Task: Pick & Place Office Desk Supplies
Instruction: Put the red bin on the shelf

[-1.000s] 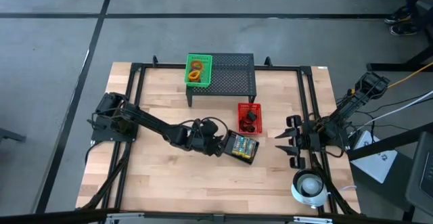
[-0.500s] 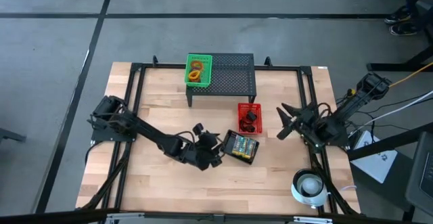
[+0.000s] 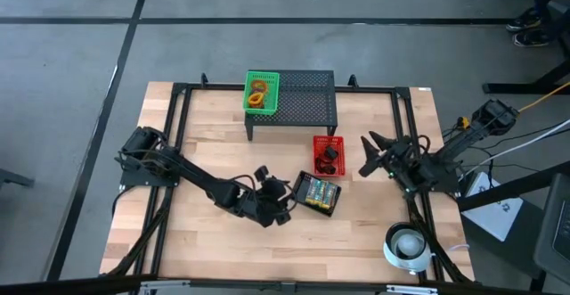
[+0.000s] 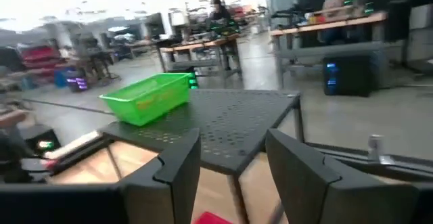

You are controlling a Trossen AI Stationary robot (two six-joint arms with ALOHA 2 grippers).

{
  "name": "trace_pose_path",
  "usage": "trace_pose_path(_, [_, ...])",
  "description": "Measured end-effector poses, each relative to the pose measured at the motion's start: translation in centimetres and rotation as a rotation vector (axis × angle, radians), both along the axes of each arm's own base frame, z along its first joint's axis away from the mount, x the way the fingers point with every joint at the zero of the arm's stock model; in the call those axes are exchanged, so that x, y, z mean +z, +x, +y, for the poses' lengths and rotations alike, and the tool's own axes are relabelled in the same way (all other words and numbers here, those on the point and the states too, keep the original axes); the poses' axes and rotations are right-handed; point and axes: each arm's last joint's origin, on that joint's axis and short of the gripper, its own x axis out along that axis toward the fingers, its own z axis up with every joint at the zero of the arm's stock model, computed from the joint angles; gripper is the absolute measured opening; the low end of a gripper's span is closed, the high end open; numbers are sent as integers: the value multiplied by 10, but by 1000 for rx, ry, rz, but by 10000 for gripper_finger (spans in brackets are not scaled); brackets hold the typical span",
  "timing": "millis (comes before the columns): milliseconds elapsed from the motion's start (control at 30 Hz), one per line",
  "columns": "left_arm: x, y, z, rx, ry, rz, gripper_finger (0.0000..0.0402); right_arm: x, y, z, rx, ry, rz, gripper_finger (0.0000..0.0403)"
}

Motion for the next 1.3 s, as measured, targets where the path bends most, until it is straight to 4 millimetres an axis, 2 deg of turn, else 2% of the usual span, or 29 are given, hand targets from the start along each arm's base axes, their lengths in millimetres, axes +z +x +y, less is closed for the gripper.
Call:
trace_pose_path(67, [0,0,-1,-22,-5,8,175,-2,3,2,88,-3,-43,171])
trace_pose_path(167, [0,0,-1,-32,-4,14,175,-3,15,10,578,-4,-181,171])
trace_pose_path(233, [0,0,-1,-33,-4,14,175,-3,25,9,841,5,-200,171])
trace_pose_path(300, [0,0,-1,-40,1,18,175,-1,36,4,940,6,-143,171])
trace_pose_path(400, [0,0,-1,-51,2,24,175,13,54,-4,1082,-21,-15,171])
trace_pose_path(467, [-1,0,-1,-53,5,27,175,22,70,-13,1035,22,102,171])
trace_pose_path(567, [-1,0,-1,-57,3,33,175,32,85,-34,743,135,351,171])
trace_pose_path(667, [-1,-1,-3,-60,-2,31,175,33,87,-51,503,281,494,171])
trace_pose_path(733, [-1,-1,-3,-64,-4,34,175,29,84,-56,434,372,532,172])
trace_pose_path(833, [-2,-1,-4,-86,-23,41,175,7,73,-61,306,490,625,172])
trace_pose_path(1067, [-3,0,-3,-136,-23,72,175,-41,52,-68,127,670,610,172])
trace_pose_path(1167, [-2,0,-2,-144,-5,76,175,-49,51,-72,115,735,560,172])
trace_pose_path(1300, [-2,1,-2,-159,22,83,175,-47,55,-75,139,775,501,172])
